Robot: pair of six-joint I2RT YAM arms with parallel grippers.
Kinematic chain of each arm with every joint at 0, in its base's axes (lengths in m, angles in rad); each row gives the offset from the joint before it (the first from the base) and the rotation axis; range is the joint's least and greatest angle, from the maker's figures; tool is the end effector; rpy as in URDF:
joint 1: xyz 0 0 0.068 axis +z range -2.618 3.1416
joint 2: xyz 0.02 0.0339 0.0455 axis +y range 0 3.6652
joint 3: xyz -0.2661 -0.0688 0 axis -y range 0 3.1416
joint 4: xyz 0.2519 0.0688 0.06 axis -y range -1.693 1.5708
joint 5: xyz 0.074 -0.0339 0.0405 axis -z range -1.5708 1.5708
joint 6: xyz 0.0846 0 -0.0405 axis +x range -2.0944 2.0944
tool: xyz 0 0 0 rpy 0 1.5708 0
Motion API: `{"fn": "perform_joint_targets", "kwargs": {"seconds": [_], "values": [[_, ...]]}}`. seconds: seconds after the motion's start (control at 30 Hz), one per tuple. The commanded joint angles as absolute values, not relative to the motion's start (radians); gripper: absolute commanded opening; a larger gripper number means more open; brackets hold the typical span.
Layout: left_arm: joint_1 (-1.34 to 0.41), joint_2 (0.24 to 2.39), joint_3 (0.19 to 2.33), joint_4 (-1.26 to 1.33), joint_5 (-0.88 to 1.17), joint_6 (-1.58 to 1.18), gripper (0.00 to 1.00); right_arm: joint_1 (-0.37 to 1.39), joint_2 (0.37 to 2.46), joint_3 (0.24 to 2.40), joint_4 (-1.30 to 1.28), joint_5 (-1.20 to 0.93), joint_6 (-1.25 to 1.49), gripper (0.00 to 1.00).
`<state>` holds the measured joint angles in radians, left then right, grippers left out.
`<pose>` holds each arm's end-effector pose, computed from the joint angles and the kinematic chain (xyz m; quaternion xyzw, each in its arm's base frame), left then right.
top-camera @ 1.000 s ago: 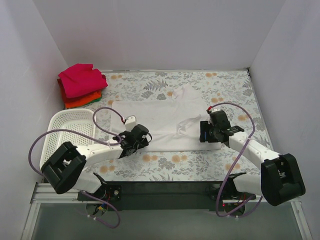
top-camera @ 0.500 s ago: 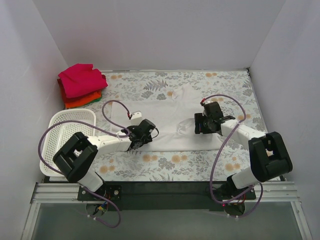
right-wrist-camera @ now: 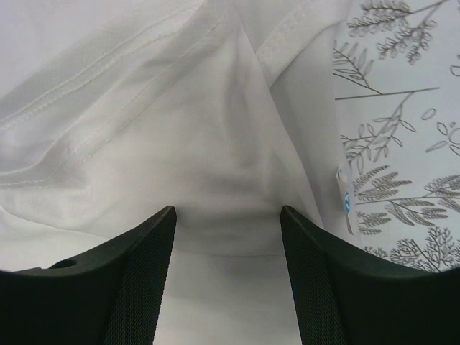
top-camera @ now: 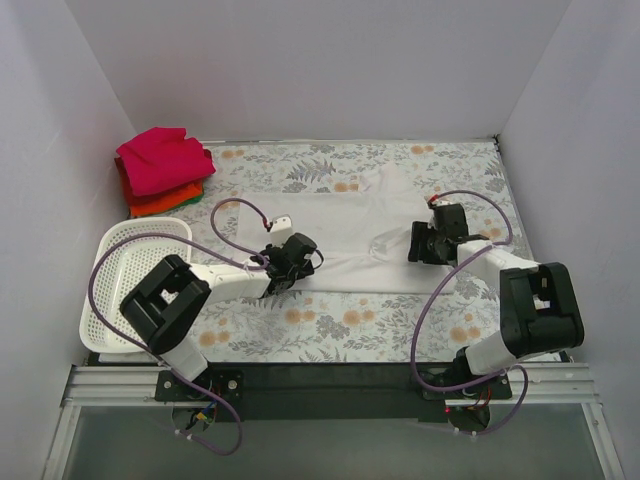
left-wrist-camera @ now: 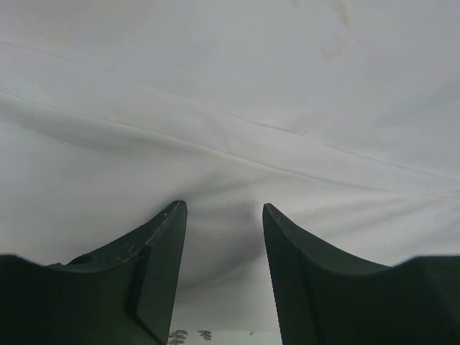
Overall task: Fold and stack the t-shirts
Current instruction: Fold the tshirt
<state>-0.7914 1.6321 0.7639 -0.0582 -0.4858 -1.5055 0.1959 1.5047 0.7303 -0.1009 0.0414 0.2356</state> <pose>0.2630 -0.2100 0.1067 -0.3932 0.8360 -0.1868 0.3341 0.3205 0.0600 0.1241 0.0257 0.9396 0.0539 0.3370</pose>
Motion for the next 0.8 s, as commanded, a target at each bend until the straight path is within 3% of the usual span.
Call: {"fn": "perform_joint_targets", "kwargs": {"seconds": [0.0, 0.23, 0.4, 0.53, 0.77], "values": [[-0.807, 1.692, 0.747, -0.106, -0.385, -1.502, 0.44, 0.147, 1.47, 0.675, -0.14, 0.054, 0.227, 0.55], [-0.818, 1.671, 0.788, -0.159, -0.446, -1.499, 0.44, 0.135, 1.414, 0.672, -0.153, 0.022, 0.216, 0.54], [-0.799, 1.557, 0.943, -0.221, -0.563, -1.405, 0.46, 0.137, 1.339, 0.672, -0.155, -0.035, 0.195, 0.55], [-0.646, 1.561, 1.07, -0.221, -0.51, -1.327, 0.46, 0.135, 1.287, 0.666, -0.156, -0.058, 0.187, 0.55], [-0.396, 1.857, 1.331, -0.221, -0.488, -1.233, 0.44, 0.135, 1.253, 0.655, -0.153, -0.113, 0.175, 0.55]]}}
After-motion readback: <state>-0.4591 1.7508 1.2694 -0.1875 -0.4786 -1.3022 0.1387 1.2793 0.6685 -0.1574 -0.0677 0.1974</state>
